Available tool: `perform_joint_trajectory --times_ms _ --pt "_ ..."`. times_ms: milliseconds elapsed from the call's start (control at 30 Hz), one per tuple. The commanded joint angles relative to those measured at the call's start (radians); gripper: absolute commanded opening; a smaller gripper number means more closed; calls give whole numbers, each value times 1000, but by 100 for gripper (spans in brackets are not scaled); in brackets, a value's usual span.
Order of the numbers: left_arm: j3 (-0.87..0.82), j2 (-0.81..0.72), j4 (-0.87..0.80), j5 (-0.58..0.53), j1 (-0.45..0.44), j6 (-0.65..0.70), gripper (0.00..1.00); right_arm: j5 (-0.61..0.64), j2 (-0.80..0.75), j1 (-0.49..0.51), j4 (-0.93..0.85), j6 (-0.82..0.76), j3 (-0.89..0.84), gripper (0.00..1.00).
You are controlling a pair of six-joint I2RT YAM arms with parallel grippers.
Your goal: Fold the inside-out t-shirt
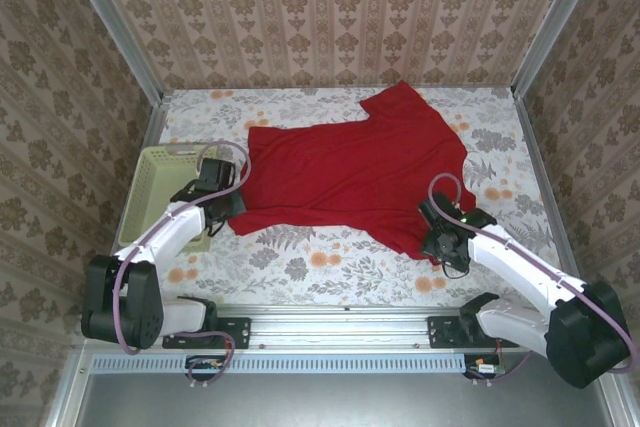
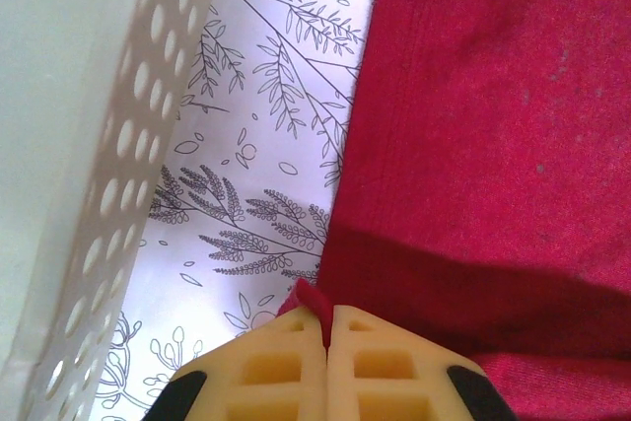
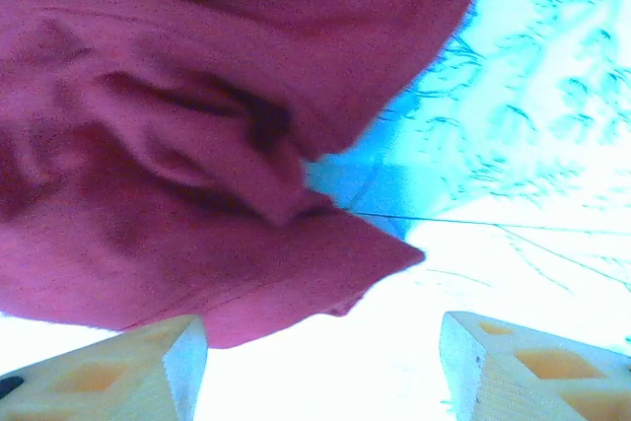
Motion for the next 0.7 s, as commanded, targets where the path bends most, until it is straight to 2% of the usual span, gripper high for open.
perform_joint_trajectory --times_ms 0,133,233,433,567,600,667 --pt "11 1 12 19 7 13 0 -8 3 -42 55 72 -42 64" --pt "4 2 15 27 6 10 0 -39 35 -71 121 67 -65 63" --pt "3 1 15 27 5 9 0 -56 67 -74 159 54 -72 59" --pt "0 -12 11 32 5 4 0 -46 102 -73 168 21 -61 36" --pt "-16 -40 7 35 -1 -7 0 -10 84 -72 122 19 -45 3" --pt "-22 -52 4 32 -5 -12 0 9 59 -66 97 27 -40 0" --pt "-33 -77 -4 27 -15 -18 0 55 -21 -59 24 46 -23 0"
